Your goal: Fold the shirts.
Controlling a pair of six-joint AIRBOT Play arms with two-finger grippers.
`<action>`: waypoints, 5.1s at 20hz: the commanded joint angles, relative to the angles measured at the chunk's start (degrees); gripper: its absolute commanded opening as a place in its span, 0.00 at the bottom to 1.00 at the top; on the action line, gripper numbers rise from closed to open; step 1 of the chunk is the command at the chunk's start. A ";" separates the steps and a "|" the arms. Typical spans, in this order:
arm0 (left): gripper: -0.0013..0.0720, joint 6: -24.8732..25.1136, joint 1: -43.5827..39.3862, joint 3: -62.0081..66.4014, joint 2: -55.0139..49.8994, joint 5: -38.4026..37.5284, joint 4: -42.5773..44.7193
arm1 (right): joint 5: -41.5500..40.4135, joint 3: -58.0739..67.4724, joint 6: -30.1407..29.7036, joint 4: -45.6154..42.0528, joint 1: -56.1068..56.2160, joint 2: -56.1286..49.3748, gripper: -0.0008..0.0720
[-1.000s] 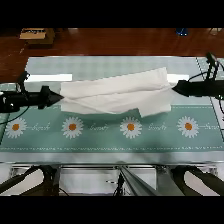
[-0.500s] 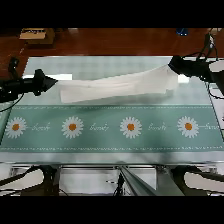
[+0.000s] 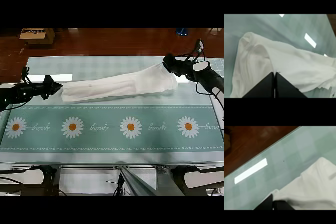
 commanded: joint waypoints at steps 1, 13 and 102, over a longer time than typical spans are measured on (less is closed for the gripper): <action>0.06 0.46 -0.72 0.04 -2.75 1.29 -1.11 | -1.68 0.20 0.72 0.13 1.53 -2.47 0.05; 0.76 0.52 4.31 0.63 -2.86 -12.31 -0.90 | 9.25 1.01 3.89 -22.84 -11.61 5.84 0.62; 0.04 9.88 22.82 -0.52 32.61 -35.95 -20.04 | 25.70 9.14 24.85 -37.59 39.91 3.04 0.05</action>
